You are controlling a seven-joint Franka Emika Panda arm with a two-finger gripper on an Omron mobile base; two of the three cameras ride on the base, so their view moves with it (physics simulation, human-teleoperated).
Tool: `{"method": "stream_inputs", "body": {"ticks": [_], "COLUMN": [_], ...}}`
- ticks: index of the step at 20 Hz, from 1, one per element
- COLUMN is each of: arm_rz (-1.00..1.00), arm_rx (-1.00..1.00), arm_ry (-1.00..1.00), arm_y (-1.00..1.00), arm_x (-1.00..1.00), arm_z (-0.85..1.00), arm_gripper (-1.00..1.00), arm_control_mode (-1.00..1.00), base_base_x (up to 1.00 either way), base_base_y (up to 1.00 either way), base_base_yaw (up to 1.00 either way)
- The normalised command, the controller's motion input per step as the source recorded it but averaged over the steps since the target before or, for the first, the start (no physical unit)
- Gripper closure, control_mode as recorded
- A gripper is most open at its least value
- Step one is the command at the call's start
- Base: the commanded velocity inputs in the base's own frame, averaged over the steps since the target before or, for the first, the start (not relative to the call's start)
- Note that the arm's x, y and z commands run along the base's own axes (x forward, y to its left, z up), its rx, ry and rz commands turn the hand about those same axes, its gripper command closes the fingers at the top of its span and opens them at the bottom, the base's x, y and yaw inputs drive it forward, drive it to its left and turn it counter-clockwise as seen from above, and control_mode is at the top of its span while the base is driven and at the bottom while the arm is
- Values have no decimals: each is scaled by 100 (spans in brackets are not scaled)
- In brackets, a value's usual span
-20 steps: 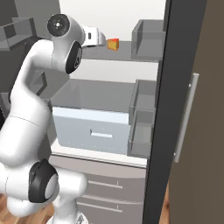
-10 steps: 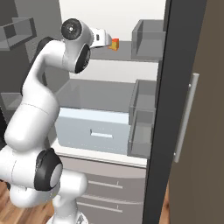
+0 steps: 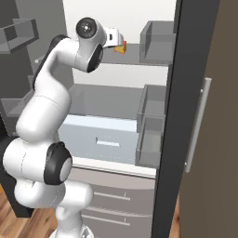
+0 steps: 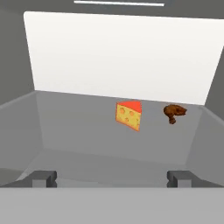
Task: Pick the cheese from the fridge and the cheese grater from the cabinet and place them next to the salad bowl.
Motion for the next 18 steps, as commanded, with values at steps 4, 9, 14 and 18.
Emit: {"method": "stream_inputs", "body": {"ticks": [4,9,14,18], "arm_rz": [0,0,0,0], "arm_rx": [0,0,0,0], "arm_ry": [2,6,5,0], "arm_y": [0,-2,-5,-9], "arm_x": [41,43,46,44], "arm_z": [-4,-2,-1,0], "arm_gripper": [-100,-100,-100,-100], "arm_control_mode": [-100,-100,-100,-100], "base_base_x": [0,0,0,0], "base_base_y": [0,0,0,0], "base_base_yaw": [0,0,0,0]}}
